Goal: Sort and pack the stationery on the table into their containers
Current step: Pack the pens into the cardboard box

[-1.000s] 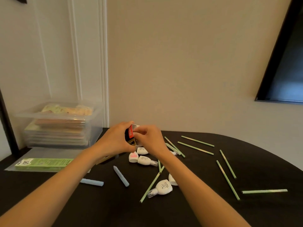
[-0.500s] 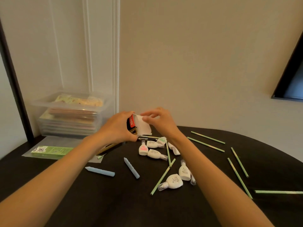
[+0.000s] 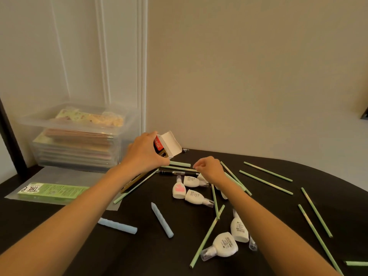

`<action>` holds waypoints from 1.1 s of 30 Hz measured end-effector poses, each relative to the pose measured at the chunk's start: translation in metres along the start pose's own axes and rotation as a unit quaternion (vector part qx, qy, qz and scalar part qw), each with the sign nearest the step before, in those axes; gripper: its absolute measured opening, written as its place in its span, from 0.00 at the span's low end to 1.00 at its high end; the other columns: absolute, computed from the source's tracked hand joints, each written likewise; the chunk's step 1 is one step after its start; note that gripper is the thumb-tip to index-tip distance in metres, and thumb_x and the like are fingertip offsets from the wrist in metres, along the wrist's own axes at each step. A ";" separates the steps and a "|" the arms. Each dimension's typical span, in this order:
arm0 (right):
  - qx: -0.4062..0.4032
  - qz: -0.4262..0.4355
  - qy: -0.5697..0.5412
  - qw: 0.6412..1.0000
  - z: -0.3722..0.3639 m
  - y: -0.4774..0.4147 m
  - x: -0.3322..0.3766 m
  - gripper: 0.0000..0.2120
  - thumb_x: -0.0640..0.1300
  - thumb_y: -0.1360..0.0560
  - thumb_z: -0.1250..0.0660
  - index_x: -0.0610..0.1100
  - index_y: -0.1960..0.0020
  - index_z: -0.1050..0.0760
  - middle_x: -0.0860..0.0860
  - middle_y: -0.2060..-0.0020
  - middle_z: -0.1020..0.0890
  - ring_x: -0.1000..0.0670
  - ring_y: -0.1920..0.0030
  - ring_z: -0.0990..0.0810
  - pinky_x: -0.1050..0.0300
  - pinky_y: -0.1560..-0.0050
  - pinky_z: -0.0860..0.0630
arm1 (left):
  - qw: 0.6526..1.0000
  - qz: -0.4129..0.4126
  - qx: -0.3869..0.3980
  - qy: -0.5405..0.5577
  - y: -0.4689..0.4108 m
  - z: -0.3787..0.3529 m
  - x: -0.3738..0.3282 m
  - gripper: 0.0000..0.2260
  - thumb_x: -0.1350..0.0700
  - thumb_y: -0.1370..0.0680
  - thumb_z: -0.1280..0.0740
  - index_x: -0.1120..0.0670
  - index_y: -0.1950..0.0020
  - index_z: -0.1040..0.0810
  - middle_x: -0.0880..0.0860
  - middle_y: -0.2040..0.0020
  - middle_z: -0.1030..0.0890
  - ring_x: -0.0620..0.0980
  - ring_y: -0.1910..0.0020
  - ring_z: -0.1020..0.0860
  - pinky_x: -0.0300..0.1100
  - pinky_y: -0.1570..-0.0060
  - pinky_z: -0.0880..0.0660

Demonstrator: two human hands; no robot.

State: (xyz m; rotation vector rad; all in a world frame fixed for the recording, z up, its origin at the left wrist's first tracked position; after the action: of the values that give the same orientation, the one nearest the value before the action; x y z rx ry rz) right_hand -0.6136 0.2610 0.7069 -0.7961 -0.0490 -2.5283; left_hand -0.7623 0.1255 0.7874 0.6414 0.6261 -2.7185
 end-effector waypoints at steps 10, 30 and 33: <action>0.115 0.060 0.184 0.974 -0.067 -0.045 0.021 0.13 0.42 0.24 0.34 0.39 0.42 0.22 0.44 0.47 0.19 0.46 0.49 0.21 0.53 0.45 0.23 | 1.000 0.006 -0.012 0.021 -0.035 -0.014 0.007 0.33 0.49 0.33 0.25 0.52 0.33 0.35 0.52 0.40 0.28 0.50 0.42 0.29 0.47 0.44 0.26; 0.052 -0.049 -0.585 0.808 0.051 0.034 0.032 0.15 0.46 0.19 0.45 0.41 0.59 0.27 0.46 0.66 0.20 0.52 0.69 0.26 0.61 0.65 0.27 | 0.998 -0.015 0.021 0.061 -0.002 -0.024 -0.011 0.34 0.57 0.34 0.23 0.52 0.32 0.36 0.52 0.38 0.29 0.49 0.40 0.29 0.46 0.41 0.28; 0.004 -0.022 -0.631 0.776 0.073 0.054 0.039 0.11 0.42 0.20 0.43 0.39 0.55 0.25 0.46 0.64 0.23 0.53 0.69 0.24 0.62 0.66 0.25 | 0.995 -0.040 0.061 0.067 0.011 -0.026 -0.022 0.33 0.58 0.34 0.24 0.51 0.34 0.35 0.50 0.39 0.29 0.48 0.42 0.29 0.43 0.43 0.28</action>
State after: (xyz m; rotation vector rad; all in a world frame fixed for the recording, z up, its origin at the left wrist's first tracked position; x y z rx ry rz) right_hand -0.5777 0.2096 0.7828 -2.3117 -0.5082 -1.5425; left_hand -0.7299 0.1322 0.7731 0.8510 0.5289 -2.8230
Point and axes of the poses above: each hand's wrist, its own y-axis away from the middle knuckle, its own z-axis out of the back of the hand, x = y × z, the point moved 9 cm from there along -y, towards the middle knuckle
